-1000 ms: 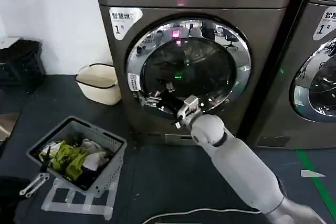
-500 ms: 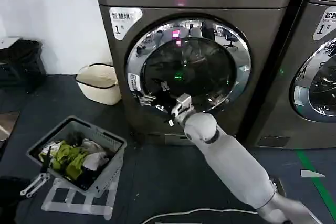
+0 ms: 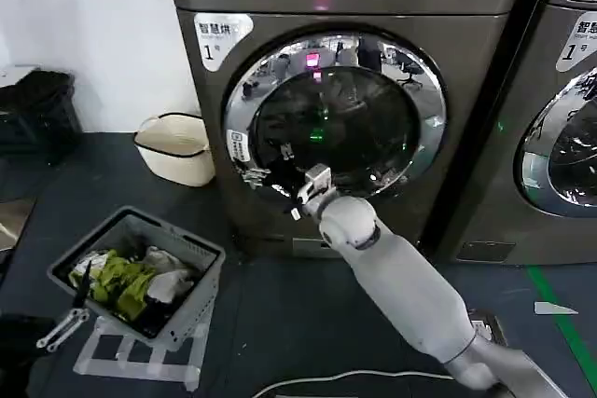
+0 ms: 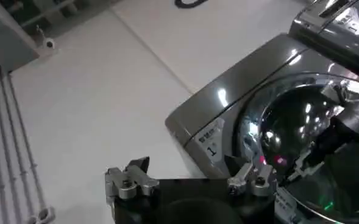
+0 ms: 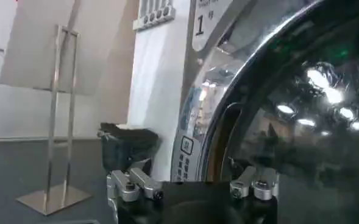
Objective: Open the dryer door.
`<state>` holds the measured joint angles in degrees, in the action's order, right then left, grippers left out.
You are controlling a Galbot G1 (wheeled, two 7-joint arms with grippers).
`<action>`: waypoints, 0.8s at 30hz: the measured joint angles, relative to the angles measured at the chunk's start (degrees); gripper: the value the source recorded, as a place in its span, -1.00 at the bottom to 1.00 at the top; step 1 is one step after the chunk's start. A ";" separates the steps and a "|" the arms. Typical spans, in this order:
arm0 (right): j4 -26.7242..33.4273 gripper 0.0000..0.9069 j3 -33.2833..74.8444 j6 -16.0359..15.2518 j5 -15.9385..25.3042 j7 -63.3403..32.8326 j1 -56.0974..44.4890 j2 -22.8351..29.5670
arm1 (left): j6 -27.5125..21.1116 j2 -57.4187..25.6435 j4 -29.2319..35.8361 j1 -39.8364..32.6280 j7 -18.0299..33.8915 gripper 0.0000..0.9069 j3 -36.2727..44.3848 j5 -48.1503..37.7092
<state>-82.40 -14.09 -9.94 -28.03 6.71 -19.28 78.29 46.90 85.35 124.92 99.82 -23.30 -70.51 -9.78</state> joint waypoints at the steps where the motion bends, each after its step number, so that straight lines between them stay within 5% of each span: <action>1: 0.22 1.00 -0.03 -0.01 0.04 0.00 0.13 0.21 | 0.03 0.01 -0.04 -0.01 -0.01 1.00 0.02 0.07; 24: 5.84 1.00 -0.49 -0.04 0.03 1.30 3.03 3.00 | 0.27 0.52 0.39 0.43 -0.01 1.00 0.31 0.49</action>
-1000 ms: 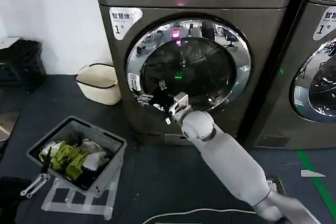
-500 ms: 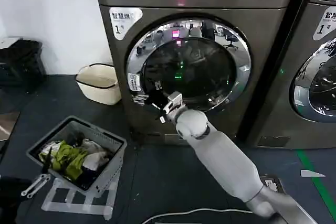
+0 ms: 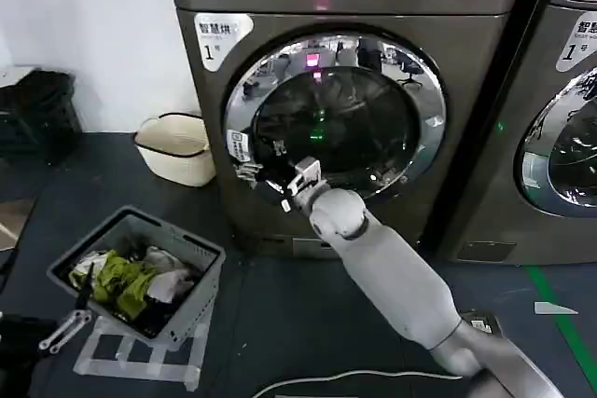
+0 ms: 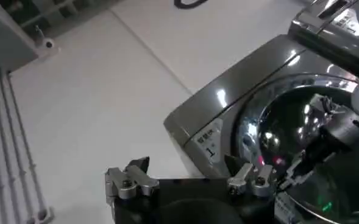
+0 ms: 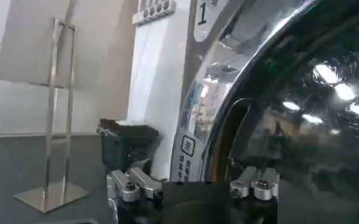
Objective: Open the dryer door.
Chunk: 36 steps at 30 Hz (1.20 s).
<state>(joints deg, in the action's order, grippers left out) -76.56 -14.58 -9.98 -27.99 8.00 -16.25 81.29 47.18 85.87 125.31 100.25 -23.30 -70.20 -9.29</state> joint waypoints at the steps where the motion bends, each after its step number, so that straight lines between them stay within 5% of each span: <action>1: 0.34 1.00 -0.06 0.00 0.00 0.09 0.19 0.21 | 0.00 0.01 0.00 0.03 0.00 1.00 0.00 0.00; 36: 4.31 1.00 -1.84 1.78 -1.68 9.48 2.58 0.57 | 0.02 0.27 -0.18 0.00 0.01 1.00 0.45 0.55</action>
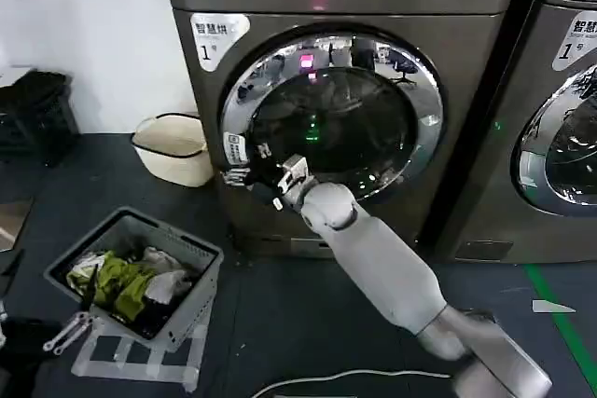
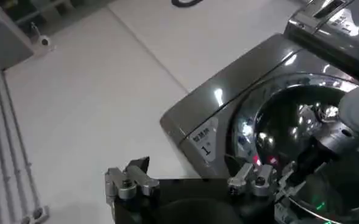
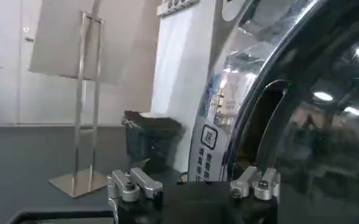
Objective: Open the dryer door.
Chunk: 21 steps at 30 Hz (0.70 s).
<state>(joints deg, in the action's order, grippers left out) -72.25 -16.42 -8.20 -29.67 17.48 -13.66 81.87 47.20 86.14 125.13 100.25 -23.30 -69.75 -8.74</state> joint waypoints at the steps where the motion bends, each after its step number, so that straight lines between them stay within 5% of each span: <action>1: -0.23 1.00 -0.07 -0.04 -0.30 0.57 0.00 -0.21 | 0.00 0.00 0.00 -0.03 0.00 1.00 0.01 0.02; 21: -9.02 1.00 -1.89 -2.03 -7.21 12.13 -1.05 -7.71 | 0.00 -0.16 -0.30 -0.28 0.03 1.00 0.17 0.29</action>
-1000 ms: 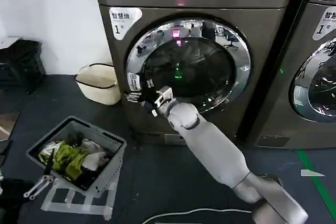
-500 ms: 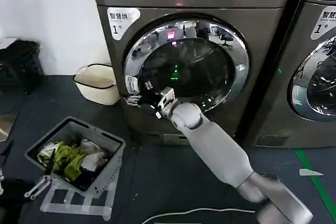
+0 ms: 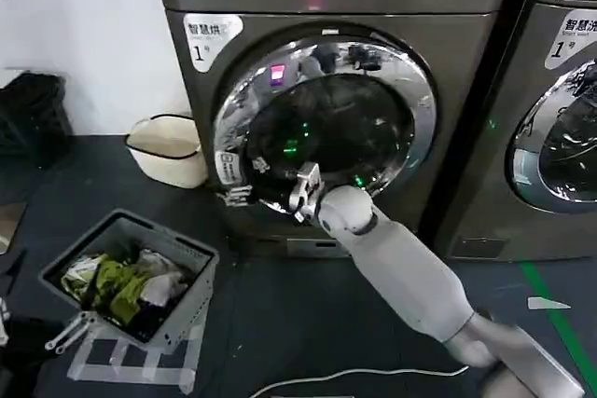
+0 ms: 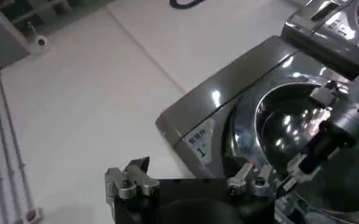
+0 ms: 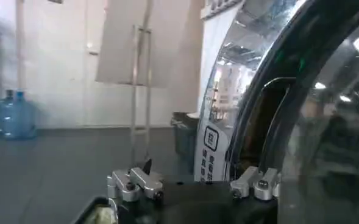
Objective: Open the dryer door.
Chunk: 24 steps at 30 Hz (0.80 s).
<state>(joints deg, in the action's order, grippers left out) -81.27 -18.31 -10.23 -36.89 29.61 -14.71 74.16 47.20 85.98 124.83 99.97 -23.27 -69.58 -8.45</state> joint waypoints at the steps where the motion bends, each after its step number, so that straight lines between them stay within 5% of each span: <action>1: -0.47 1.00 -0.07 -0.01 -0.38 0.28 0.00 -0.35 | 0.00 -0.01 0.00 -0.04 0.01 1.00 0.00 0.00; 24: -10.66 1.00 -0.09 -0.35 -5.12 8.80 -2.70 -9.79 | -0.42 -1.60 -0.02 -1.25 0.12 1.00 -0.29 0.07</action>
<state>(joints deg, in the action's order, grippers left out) -91.93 -18.40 -10.57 -42.00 38.41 -17.42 64.37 46.78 84.38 124.82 98.71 -23.16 -69.87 -8.38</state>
